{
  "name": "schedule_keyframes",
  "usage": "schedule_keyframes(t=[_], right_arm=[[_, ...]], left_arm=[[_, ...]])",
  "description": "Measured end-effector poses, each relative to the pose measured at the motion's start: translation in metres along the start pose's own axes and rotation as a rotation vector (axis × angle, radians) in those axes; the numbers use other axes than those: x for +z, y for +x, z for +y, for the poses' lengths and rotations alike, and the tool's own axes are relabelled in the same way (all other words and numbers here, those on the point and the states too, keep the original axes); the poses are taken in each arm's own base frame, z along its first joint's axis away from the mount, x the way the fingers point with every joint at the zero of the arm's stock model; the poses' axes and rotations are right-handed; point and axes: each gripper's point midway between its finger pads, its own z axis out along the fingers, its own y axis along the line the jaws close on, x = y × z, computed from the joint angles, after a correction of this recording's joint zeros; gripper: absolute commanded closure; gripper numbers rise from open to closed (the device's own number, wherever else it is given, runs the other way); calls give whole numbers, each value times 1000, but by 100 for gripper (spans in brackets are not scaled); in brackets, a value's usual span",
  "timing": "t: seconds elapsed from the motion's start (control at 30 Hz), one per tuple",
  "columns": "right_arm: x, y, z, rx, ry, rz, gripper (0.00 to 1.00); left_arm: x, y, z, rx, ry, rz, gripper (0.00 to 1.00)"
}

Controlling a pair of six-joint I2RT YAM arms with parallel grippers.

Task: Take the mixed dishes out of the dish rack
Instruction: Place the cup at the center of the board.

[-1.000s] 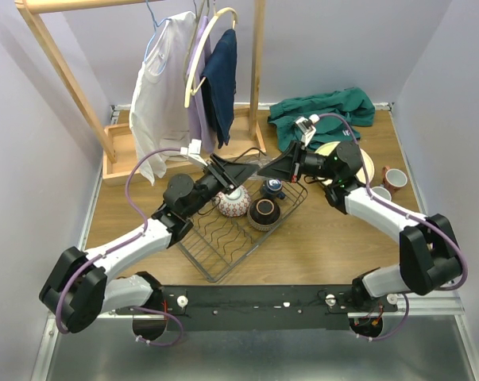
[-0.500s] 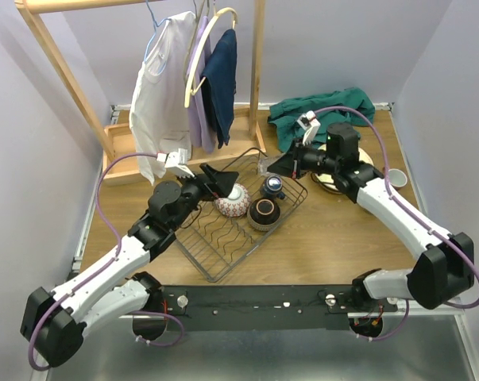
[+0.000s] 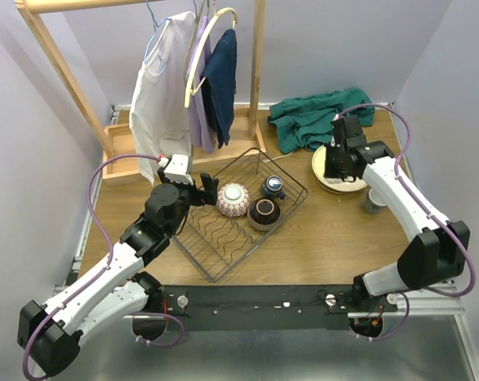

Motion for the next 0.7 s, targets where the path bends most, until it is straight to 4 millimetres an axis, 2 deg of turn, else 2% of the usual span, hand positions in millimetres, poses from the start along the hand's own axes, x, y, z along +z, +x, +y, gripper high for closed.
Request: schedule_keyframes(t=[0.03, 0.17, 0.37, 0.57, 0.7], right_arm=[[5, 7, -15, 19, 52, 38, 99], [16, 27, -49, 64, 177, 139, 99], [36, 57, -62, 82, 237, 252, 99], [59, 94, -75, 94, 302, 382, 99], [65, 108, -84, 104, 348, 424, 99]], left_arm=[[0, 0, 1, 11, -1, 1, 1], [1, 4, 4, 45, -8, 15, 1], [2, 16, 7, 77, -18, 57, 1], [2, 16, 7, 80, -18, 59, 1], [2, 17, 7, 81, -17, 62, 1]])
